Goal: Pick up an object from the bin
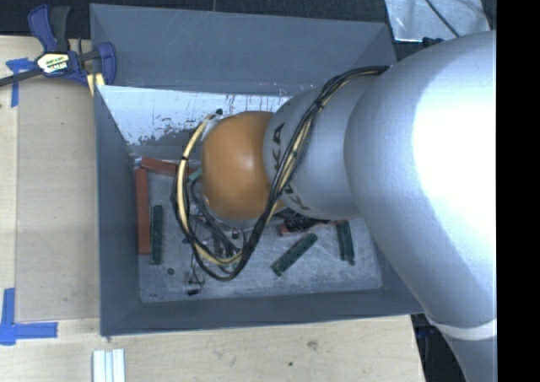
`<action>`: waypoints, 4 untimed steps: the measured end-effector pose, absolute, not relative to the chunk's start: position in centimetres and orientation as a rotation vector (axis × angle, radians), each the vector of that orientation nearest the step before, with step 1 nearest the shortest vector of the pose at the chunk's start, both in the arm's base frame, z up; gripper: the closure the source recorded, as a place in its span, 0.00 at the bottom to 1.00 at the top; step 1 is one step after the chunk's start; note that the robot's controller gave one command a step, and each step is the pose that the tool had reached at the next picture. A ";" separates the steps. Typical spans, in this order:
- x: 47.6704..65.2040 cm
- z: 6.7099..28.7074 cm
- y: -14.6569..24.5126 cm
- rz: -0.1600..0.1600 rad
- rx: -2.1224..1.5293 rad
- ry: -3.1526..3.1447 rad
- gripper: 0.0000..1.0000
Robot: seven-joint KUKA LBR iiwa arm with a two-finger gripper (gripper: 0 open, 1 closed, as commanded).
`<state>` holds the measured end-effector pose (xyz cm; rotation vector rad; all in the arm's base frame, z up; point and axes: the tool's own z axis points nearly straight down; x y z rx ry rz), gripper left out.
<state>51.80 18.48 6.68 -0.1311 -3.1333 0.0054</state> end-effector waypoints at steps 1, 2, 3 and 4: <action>56.9 17.5 12.6 -0.002 -0.268 -3.143 0.00; 60.3 13.7 4.8 0.000 0.010 -3.147 0.00; 53.3 13.7 2.5 0.000 0.667 -3.069 0.00; 53.6 6.6 -3.4 0.001 0.707 -3.057 0.00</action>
Offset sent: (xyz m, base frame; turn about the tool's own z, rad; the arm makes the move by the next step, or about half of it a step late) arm 0.0466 -0.0551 0.1032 0.0811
